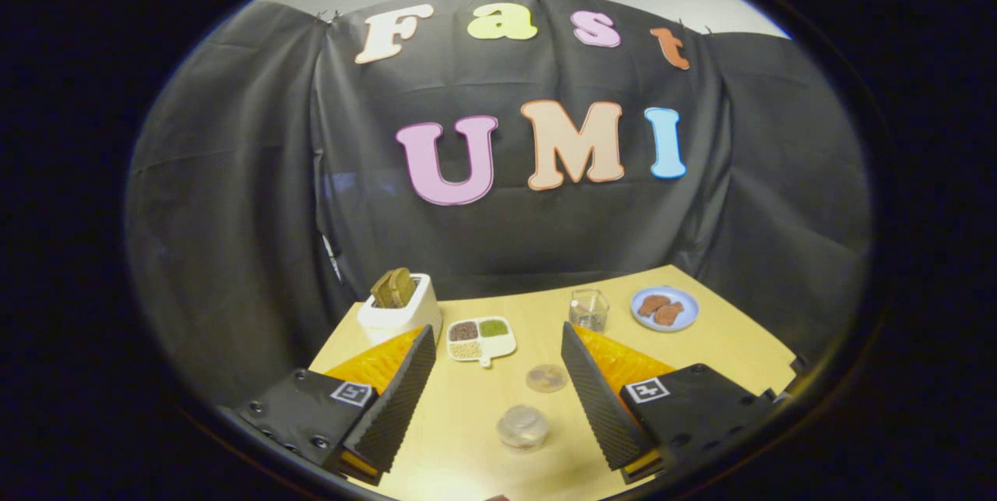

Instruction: Take the bottle from table, then pour the juice into the cup, finally place the bottle on the coaster

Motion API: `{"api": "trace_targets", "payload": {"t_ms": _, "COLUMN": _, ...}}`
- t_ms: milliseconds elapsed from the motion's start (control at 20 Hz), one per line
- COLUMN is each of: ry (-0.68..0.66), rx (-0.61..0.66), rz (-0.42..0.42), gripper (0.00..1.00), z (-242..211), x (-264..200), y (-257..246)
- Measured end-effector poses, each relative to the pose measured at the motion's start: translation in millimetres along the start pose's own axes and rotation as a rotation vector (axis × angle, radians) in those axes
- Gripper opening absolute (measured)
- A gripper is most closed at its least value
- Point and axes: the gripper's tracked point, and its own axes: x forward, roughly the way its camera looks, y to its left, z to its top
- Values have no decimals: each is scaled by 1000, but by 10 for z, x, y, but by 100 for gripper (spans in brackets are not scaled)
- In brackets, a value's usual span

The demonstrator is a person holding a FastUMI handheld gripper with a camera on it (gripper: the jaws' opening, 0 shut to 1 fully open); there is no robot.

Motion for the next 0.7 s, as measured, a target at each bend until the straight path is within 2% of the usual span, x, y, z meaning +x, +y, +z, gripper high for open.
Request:
{"api": "trace_targets", "payload": {"t_ms": 300, "ry": 82, "rx": -3, "rz": -109, "gripper": 100, "z": -581, "x": -39, "y": 228}}
{"api": "trace_targets", "payload": {"t_ms": 700, "ry": 185, "rx": -7, "rz": -270, "gripper": 100, "z": -1291, "x": -40, "y": 60}}
